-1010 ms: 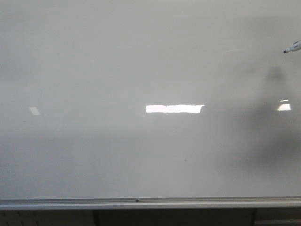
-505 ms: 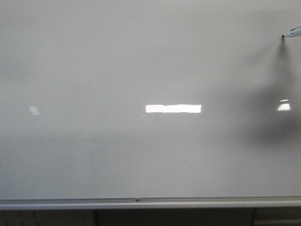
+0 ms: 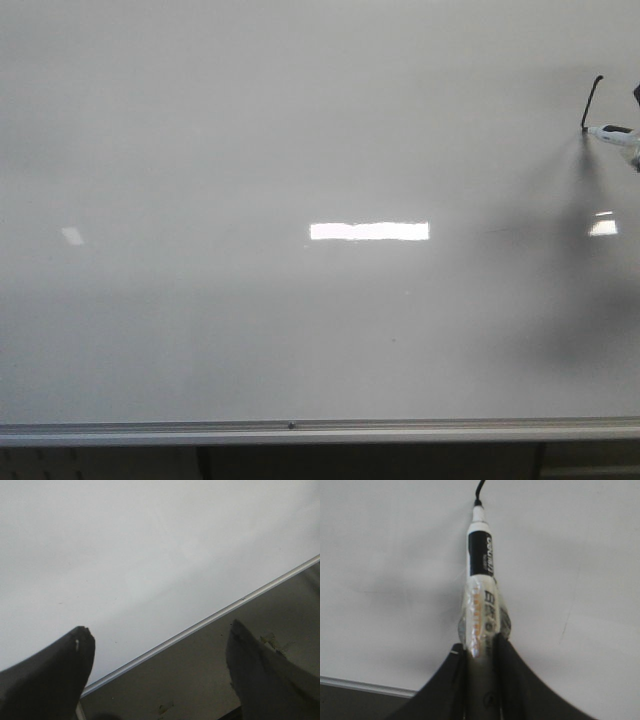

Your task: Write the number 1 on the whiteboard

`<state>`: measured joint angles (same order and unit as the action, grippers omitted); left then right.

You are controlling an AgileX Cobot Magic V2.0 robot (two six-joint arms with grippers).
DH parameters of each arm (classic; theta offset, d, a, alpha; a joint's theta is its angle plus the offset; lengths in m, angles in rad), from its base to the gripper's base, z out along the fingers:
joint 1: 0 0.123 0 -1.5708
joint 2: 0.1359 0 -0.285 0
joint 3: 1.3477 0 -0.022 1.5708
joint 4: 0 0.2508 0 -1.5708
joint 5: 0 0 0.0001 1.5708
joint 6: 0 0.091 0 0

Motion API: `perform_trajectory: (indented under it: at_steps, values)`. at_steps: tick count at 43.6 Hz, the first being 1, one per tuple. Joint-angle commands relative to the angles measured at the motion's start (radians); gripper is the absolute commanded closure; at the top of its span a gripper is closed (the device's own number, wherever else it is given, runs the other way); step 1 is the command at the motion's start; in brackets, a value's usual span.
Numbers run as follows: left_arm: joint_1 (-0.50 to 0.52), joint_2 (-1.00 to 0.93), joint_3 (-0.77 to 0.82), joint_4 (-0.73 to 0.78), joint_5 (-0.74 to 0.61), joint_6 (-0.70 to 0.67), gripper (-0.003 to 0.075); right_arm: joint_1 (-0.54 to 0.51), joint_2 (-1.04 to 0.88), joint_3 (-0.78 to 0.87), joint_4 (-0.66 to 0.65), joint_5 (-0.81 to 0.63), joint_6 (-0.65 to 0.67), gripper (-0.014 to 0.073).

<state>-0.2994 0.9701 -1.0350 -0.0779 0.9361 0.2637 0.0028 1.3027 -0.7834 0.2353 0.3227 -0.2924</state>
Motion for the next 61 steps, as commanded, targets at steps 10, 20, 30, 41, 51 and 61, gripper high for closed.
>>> perform_trajectory:
  at_steps: [10,20,30,41,51,61]
  values:
    - [-0.041,-0.011,-0.046,-0.121,-0.037,0.157,0.0189,0.022,-0.205,-0.105,0.004,0.254,-0.039,0.0631]
    - [-0.205,0.03,-0.12,-0.278,0.049,0.395,0.0188,0.185,-0.245,-0.251,0.025,0.723,-0.24,0.0631]
    - [-0.419,0.129,-0.164,-0.28,0.067,0.475,0.0189,0.373,-0.245,-0.326,0.223,0.909,-0.457,0.0631]
    - [-0.597,0.299,-0.235,-0.28,0.039,0.493,0.0189,0.441,-0.245,-0.328,0.373,0.914,-0.55,0.0631]
    - [-0.649,0.412,-0.311,-0.28,0.032,0.498,0.0189,0.441,-0.245,-0.328,0.373,0.924,-0.55,0.0631]
    - [-0.649,0.436,-0.335,-0.29,0.002,0.501,0.0381,0.441,-0.245,-0.328,0.373,0.923,-0.55,0.0631]
